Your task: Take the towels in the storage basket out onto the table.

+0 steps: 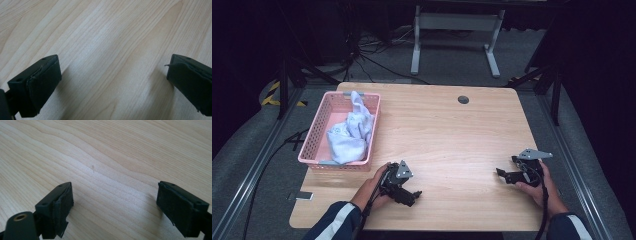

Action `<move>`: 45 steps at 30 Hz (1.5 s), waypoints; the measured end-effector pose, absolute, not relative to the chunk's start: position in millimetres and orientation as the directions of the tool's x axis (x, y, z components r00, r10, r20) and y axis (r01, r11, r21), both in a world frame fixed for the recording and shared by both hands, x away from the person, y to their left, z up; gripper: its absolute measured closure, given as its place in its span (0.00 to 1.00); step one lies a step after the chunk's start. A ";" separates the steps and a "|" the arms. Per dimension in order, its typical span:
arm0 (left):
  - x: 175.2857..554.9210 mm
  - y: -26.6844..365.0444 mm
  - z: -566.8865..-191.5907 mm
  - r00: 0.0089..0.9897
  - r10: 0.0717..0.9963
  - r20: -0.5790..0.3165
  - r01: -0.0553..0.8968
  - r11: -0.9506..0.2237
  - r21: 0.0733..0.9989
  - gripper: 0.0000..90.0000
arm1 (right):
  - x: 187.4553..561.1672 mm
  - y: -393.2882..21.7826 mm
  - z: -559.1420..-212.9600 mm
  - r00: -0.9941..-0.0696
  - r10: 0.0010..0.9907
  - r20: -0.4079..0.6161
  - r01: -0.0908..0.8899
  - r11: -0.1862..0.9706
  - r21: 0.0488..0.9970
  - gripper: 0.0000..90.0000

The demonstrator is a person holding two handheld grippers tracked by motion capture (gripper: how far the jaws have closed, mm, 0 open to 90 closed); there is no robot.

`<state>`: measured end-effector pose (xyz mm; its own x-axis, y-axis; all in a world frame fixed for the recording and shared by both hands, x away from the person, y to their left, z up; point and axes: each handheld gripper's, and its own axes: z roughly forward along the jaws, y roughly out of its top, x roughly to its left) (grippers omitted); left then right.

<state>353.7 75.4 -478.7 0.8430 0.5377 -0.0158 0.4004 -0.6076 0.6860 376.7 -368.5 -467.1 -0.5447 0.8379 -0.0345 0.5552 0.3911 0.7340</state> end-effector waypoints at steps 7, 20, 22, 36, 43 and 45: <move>354.6 76.2 -478.6 0.851 0.525 -0.014 0.392 -0.617 0.683 0.00 | 376.6 -368.4 -467.2 -0.543 0.839 -0.037 0.555 0.392 0.734 0.16; 353.7 86.3 -470.8 0.914 0.406 0.018 0.302 -0.709 0.637 0.09 | 376.6 -368.3 -467.1 -0.543 0.839 -0.036 0.556 0.391 0.734 0.16; 349.1 87.9 -461.8 0.907 0.412 0.080 0.276 -0.729 0.627 0.25 | 376.7 -368.4 -467.1 -0.544 0.838 -0.036 0.555 0.392 0.733 0.16; 343.5 122.1 -400.7 0.862 0.472 0.185 0.193 -0.643 0.741 0.18 | 375.8 -369.0 -467.1 -0.543 0.839 -0.033 0.555 0.389 0.735 0.16; 344.7 168.2 -364.8 0.782 0.585 0.214 0.185 -0.546 0.817 0.18 | 375.9 -369.2 -467.1 -0.545 0.838 -0.034 0.554 0.390 0.735 0.16; 346.4 184.7 -357.6 0.753 0.625 0.205 0.198 -0.512 0.836 0.18 | 375.9 -369.2 -467.1 -0.545 0.838 -0.034 0.555 0.390 0.735 0.16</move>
<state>346.4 184.7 -357.6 0.7530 0.6254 0.2046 0.1983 -0.5122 0.8356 375.9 -369.2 -467.1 -0.5448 0.8379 -0.0338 0.5547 0.3903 0.7348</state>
